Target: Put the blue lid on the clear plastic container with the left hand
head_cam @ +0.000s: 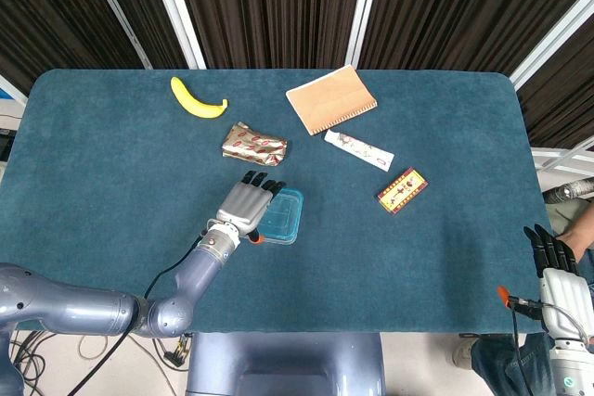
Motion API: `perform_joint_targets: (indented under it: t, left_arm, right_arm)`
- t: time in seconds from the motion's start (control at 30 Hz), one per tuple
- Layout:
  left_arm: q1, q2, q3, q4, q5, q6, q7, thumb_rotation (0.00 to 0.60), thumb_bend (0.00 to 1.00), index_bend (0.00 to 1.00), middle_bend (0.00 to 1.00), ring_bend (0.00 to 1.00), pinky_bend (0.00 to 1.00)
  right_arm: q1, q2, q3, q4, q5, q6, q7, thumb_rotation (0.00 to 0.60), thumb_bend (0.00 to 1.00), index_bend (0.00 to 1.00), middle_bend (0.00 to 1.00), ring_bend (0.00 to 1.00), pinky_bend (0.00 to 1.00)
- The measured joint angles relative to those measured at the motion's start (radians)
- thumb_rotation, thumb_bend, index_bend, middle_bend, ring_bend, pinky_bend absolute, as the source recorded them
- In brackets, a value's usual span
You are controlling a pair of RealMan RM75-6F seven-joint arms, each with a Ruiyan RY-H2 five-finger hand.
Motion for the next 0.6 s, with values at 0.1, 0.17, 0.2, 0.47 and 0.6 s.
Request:
perform_joint_targets:
  t: [0.1, 0.17, 0.2, 0.47, 0.6]
  left_arm:
    - [-0.004, -0.006, 0.005, 0.004, 0.002, 0.000, 0.003, 0.600, 0.15, 0.10, 0.23, 0.00, 0.00]
    - [-0.006, -0.009, 0.007, 0.005, 0.004, 0.000, 0.005, 0.600, 0.15, 0.10, 0.23, 0.00, 0.00]
    - [-0.007, -0.010, 0.008, 0.007, 0.006, 0.001, 0.006, 0.600, 0.15, 0.10, 0.23, 0.00, 0.00]
    - [-0.008, -0.024, 0.019, 0.023, 0.009, 0.008, 0.010, 0.600, 0.15, 0.10, 0.23, 0.00, 0.00]
    - [-0.010, -0.028, 0.025, 0.030, 0.004, 0.008, 0.017, 0.600, 0.15, 0.10, 0.23, 0.00, 0.00]
  right_arm:
    - [0.000, 0.000, 0.000, 0.000, 0.000, 0.000, 0.000, 0.600, 0.27, 0.02, 0.00, 0.00, 0.00]
    - [0.000, 0.000, 0.000, 0.001, -0.001, 0.000, 0.001, 0.600, 0.27, 0.02, 0.00, 0.00, 0.00]
    - [0.000, 0.000, 0.000, 0.001, -0.001, 0.000, 0.001, 0.600, 0.27, 0.02, 0.00, 0.00, 0.00]
    - [0.000, 0.000, 0.000, 0.001, -0.001, 0.001, 0.001, 0.600, 0.27, 0.02, 0.00, 0.00, 0.00]
    - [0.000, 0.001, 0.000, 0.000, 0.000, 0.001, 0.002, 0.600, 0.27, 0.02, 0.00, 0.00, 0.00]
